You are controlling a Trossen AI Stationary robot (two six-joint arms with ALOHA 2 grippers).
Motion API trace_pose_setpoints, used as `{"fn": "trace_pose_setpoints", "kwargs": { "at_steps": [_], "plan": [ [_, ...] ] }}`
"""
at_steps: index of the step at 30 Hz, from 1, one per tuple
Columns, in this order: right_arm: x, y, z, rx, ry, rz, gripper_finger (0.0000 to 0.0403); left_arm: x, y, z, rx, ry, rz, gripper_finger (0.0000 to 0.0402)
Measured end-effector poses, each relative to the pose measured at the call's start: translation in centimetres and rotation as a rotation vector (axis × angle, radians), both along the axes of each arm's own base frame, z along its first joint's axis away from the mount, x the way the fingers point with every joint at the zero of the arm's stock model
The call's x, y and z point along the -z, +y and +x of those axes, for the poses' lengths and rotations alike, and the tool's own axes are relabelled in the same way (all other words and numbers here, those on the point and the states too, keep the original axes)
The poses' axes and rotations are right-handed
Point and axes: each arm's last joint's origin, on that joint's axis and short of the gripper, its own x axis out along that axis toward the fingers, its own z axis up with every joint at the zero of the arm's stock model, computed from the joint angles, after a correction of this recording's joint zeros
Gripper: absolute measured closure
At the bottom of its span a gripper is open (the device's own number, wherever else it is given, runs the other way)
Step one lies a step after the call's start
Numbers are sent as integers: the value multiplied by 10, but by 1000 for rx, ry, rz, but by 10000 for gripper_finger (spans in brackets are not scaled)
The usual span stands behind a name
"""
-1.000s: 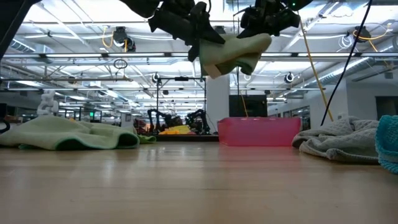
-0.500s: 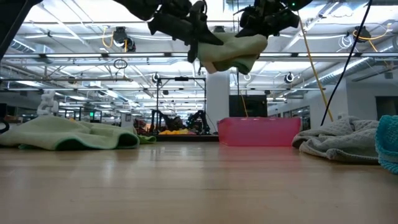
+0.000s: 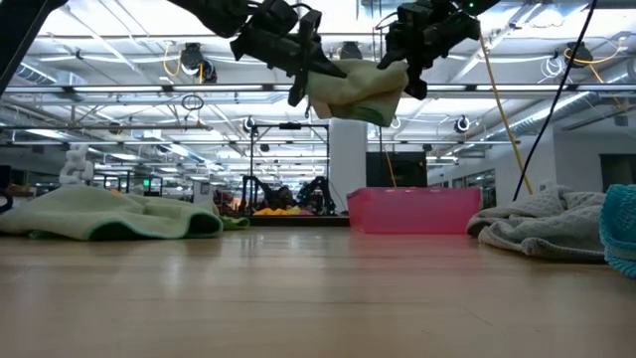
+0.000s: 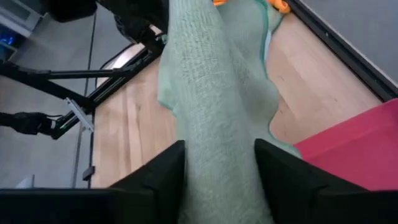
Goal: Fold microfiber towels
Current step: Put the right light green microfiber cloth into the red bin
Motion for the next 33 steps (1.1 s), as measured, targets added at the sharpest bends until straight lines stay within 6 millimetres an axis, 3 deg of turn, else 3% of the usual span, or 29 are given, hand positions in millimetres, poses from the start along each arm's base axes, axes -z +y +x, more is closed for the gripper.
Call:
{"fn": "trace_pose_setpoints", "kwargs": {
  "at_steps": [6,15,24,33],
  "plan": [
    [-14,8,-15,59,22,-59,175,0,1,-1,29,-8,-25,386],
    [-35,21,-48,176,54,-111,167,-7,-4,-4,83,-34,-78,386],
    [-50,34,-57,235,-4,-71,167,-32,-13,-17,80,-88,-28,384],
    [-70,44,-52,280,-123,-126,156,-49,-20,-28,54,-115,1,382]
  ]
}}
